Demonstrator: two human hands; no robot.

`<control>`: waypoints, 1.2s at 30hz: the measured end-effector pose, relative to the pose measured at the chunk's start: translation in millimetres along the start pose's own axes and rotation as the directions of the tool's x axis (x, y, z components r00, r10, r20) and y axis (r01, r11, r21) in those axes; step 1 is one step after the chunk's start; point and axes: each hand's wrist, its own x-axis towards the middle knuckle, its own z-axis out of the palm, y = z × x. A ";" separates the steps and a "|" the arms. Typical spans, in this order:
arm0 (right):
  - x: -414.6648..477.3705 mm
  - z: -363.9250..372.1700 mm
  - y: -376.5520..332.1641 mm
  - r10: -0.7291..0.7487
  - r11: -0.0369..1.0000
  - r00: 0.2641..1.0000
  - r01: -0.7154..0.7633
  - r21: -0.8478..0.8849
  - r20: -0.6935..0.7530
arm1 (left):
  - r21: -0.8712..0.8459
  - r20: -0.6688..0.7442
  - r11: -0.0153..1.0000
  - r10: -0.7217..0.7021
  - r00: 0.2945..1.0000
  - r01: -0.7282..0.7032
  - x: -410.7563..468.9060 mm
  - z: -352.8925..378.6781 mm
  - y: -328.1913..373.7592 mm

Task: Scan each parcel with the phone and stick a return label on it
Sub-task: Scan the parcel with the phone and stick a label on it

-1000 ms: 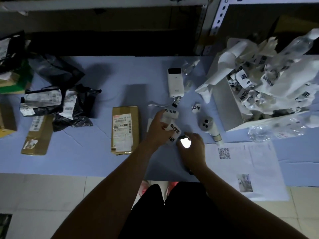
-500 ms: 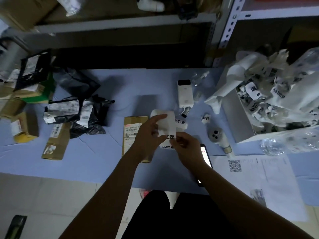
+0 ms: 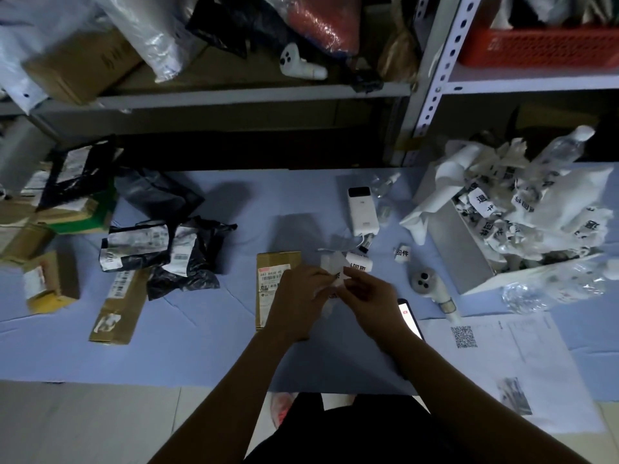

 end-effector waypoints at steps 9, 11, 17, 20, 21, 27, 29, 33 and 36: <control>-7.9 9.6 -17.6 -0.135 0.966 0.990 0.124 -0.225 -0.037 | -0.047 0.058 0.999 0.020 0.998 -0.018 -2.8 -12.4 -5.0; -10.6 10.6 -18.6 -0.134 0.959 0.990 0.119 -0.257 -0.043 | 0.000 0.112 0.999 0.042 0.993 -0.042 -5.3 -12.4 -6.1; -9.7 10.1 -13.1 -0.059 0.948 0.988 0.011 -0.318 -0.142 | -0.288 -0.090 0.947 -0.177 0.980 0.145 -2.6 -27.7 6.7; -7.2 -1.6 -8.4 0.086 0.931 0.931 -0.201 -0.303 -0.354 | -0.510 -0.105 0.833 -0.309 0.945 0.216 3.3 -43.2 2.5; -6.5 -4.4 -7.5 0.115 0.914 0.900 -0.262 -0.310 -0.420 | -0.577 -0.098 0.784 -0.346 0.933 0.230 4.9 -49.2 0.6; 3.5 18.5 -38.0 0.128 0.992 0.982 -0.125 0.026 -0.141 | -0.785 0.012 0.574 -0.363 0.932 0.233 2.6 -72.2 -9.1; 5.1 30.6 -55.0 0.130 0.951 0.986 -0.153 0.269 0.101 | -0.803 0.060 0.544 -0.330 0.942 0.242 -1.7 -77.2 -13.4; 7.9 44.0 -68.5 0.068 0.907 0.982 -0.135 0.399 0.177 | -0.848 0.163 0.451 -0.278 0.947 0.279 -13.0 -90.3 -22.9; 5.8 49.6 -67.6 0.048 0.922 0.987 -0.103 0.372 0.155 | -0.873 0.213 0.377 -0.277 0.937 0.310 -21.9 -100.1 -33.2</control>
